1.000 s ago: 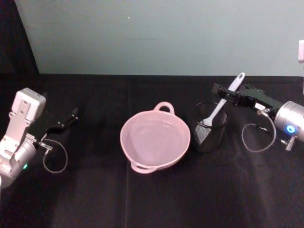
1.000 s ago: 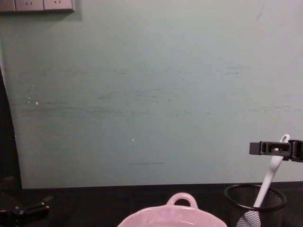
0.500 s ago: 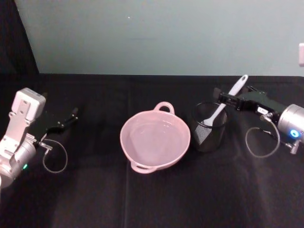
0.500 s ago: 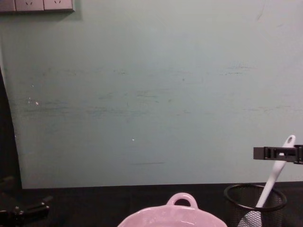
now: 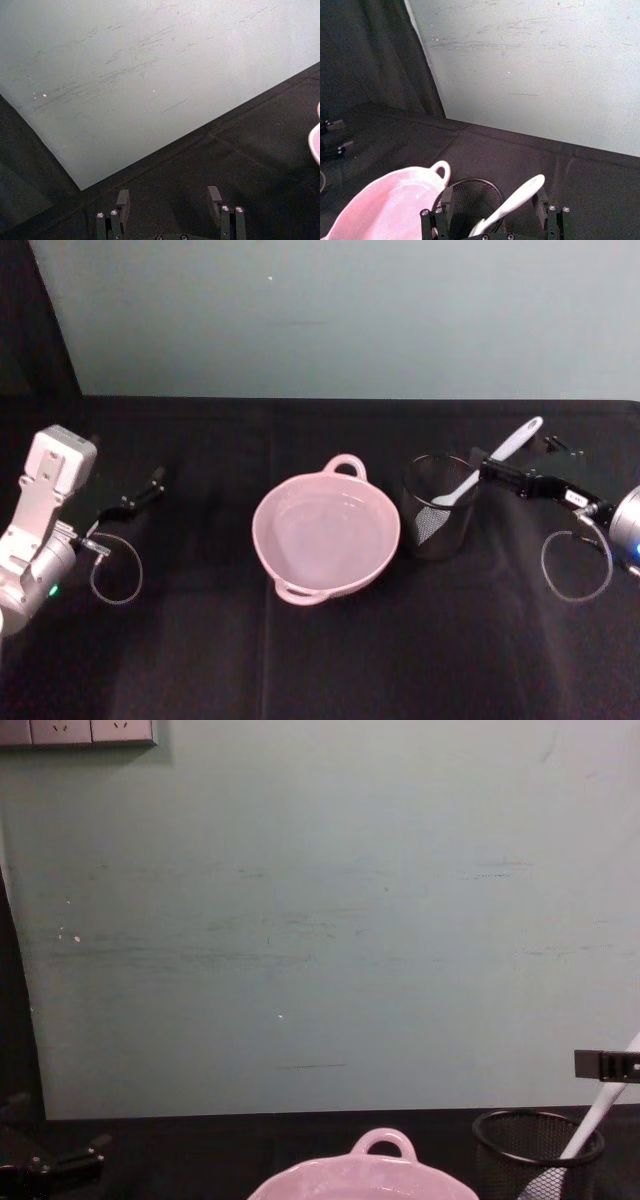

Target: Use the one hand to pick up the spoon and stir the clear water in the bowl.

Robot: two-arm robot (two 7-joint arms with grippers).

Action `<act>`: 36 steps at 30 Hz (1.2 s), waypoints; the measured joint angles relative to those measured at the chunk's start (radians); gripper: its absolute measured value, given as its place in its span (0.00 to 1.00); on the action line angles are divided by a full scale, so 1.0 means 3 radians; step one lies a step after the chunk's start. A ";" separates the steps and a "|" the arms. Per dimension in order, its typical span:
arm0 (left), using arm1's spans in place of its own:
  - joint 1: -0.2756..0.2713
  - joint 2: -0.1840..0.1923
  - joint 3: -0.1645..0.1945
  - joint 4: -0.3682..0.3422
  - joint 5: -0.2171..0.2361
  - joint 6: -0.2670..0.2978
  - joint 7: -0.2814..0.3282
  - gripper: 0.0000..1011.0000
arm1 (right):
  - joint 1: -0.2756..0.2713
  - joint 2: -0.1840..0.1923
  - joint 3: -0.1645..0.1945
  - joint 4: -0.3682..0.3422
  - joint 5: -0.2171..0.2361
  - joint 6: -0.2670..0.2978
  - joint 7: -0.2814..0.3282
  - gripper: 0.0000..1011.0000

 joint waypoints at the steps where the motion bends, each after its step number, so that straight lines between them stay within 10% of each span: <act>1: 0.0000 0.0000 0.0000 0.0000 0.0000 0.0000 0.0000 1.00 | 0.0004 -0.0012 0.0001 0.0015 -0.0007 -0.0007 0.0002 0.99; 36: 0.0000 0.0000 0.0000 0.0000 0.0000 0.0000 0.0000 1.00 | 0.0974 -0.0709 -0.0240 0.1224 -0.0326 -0.0241 0.0526 0.99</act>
